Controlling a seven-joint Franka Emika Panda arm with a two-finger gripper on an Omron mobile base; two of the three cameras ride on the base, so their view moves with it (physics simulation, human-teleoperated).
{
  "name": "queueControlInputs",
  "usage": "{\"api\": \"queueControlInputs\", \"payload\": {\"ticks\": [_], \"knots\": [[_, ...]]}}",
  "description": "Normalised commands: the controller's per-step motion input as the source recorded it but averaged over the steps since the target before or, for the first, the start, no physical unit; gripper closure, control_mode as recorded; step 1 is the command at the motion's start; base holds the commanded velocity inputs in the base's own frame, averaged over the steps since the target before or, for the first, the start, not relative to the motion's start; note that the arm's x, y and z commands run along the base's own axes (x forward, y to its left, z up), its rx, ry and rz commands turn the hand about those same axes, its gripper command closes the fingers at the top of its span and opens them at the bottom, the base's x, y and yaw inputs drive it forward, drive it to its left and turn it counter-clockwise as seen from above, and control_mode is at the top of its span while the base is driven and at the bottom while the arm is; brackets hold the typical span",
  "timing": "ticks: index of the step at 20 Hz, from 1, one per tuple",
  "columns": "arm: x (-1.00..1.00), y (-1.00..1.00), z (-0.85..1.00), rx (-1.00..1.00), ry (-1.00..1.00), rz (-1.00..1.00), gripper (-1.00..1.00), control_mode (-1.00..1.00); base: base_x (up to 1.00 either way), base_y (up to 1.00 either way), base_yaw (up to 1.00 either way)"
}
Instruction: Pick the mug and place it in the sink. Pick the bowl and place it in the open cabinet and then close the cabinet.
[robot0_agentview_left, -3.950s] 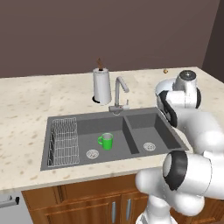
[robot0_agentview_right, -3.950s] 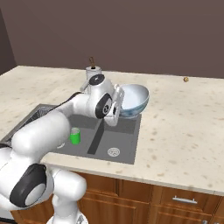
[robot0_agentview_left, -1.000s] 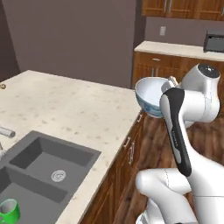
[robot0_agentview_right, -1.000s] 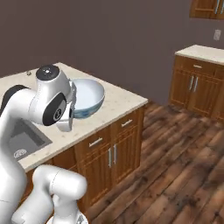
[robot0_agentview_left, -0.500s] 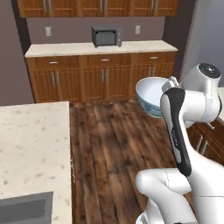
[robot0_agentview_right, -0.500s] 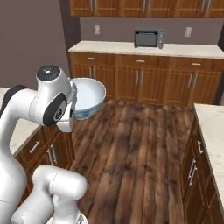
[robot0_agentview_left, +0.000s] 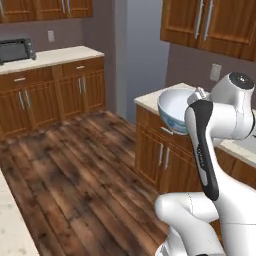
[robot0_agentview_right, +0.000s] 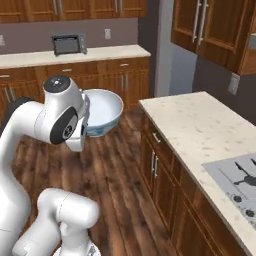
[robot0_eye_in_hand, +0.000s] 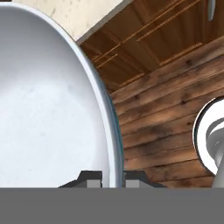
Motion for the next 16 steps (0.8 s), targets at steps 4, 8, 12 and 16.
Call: {"api": "queueControlInputs", "payload": {"ticks": [4,8,12,16], "knots": [[0.0,0.0,0.0,0.0,0.0,0.0,1.0,1.0,-0.36,0.02,-0.61],[0.0,0.0,0.0,0.0,0.0,0.0,1.0,1.0,-0.42,0.04,-0.53],[0.0,0.0,0.0,0.0,0.0,0.0,1.0,1.0,-0.3,0.0,-0.52],[0.0,0.0,0.0,0.0,0.0,0.0,1.0,1.0,-0.36,-0.17,-0.61]]}}
